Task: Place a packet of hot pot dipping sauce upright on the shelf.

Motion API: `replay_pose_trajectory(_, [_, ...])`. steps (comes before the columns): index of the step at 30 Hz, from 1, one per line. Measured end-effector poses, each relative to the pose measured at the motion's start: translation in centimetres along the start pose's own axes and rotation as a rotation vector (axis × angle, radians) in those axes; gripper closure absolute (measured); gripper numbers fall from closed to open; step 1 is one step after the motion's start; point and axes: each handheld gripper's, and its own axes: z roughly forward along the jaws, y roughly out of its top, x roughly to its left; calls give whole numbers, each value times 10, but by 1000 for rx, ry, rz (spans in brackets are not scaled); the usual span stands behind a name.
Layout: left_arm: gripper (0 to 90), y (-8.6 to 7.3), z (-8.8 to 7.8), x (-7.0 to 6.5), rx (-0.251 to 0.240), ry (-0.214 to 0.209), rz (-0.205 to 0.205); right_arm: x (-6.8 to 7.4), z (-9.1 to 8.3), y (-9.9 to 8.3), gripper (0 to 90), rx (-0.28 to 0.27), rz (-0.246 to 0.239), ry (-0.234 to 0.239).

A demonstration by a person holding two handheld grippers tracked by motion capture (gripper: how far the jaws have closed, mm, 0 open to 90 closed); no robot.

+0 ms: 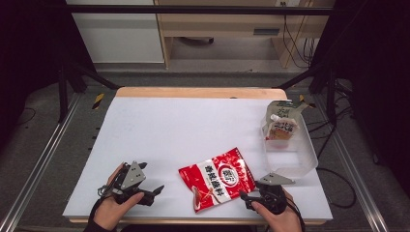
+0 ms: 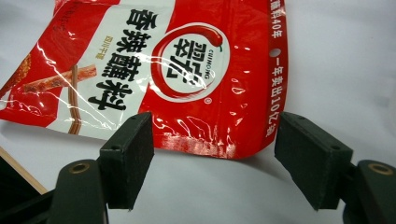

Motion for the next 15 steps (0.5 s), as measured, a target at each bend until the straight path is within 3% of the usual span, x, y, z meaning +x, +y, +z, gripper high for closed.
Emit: replay_pose_trajectory(15, [58, 0, 2, -2, -1, -4, 0, -9, 11, 2, 239, 45, 27, -24])
